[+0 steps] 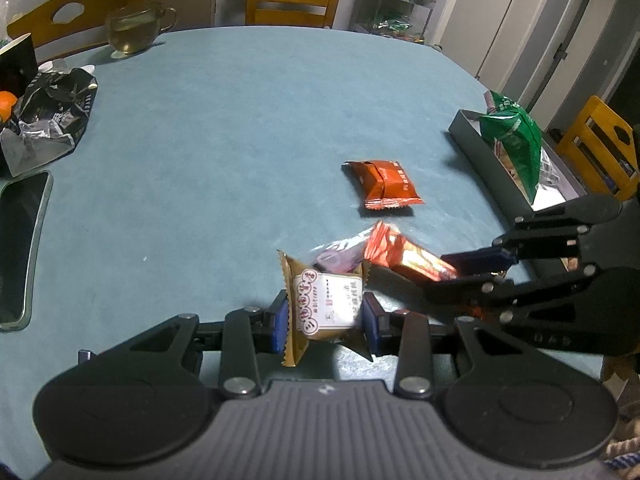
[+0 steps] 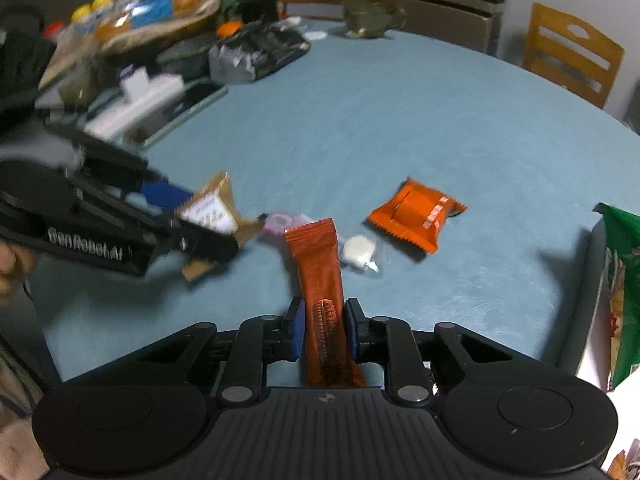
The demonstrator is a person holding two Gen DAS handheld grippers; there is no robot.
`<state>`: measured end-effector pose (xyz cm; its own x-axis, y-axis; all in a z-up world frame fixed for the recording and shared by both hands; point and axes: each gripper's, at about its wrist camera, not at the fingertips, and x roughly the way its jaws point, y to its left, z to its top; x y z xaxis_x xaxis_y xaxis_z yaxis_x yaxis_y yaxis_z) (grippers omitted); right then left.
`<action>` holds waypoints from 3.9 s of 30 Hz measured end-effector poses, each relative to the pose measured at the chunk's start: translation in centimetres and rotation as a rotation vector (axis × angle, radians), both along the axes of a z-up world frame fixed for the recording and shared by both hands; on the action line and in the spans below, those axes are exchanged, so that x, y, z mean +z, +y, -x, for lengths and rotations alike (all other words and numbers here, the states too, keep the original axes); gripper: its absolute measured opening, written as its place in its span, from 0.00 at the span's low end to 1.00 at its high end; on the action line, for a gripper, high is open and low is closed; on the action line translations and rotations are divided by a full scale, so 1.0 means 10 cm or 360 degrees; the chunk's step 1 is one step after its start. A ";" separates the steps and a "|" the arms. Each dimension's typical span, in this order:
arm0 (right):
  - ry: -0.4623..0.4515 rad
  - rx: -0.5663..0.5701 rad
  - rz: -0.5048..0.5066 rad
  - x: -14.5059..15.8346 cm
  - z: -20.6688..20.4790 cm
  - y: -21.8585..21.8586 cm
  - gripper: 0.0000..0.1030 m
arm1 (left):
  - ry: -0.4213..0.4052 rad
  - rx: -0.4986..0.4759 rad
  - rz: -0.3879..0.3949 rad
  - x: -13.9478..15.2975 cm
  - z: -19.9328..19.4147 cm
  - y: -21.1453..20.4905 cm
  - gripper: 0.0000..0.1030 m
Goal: Organize snacks
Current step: 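Carry the gold pastry and orange wafer bar over the white tray, then lower the pastry and wafer bar into the tray and open both tools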
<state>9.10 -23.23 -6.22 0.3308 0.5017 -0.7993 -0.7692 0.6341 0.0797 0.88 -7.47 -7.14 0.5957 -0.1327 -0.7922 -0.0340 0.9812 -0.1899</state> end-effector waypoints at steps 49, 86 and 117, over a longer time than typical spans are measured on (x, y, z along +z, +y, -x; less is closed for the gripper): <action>-0.0155 -0.0614 -0.0272 0.54 -0.03 -0.84 0.22 | -0.0135 -0.0476 -0.0034 0.40 -0.66 -0.74 0.33; -0.0175 -0.1214 -0.0221 0.41 0.06 -2.07 0.22 | -0.0196 -0.1031 -0.0070 0.44 -1.18 -2.05 0.33; -0.0013 -0.1319 -0.0072 -0.02 -0.19 -2.37 0.22 | 0.0064 -0.1045 -0.0137 -0.16 -1.66 -2.54 0.34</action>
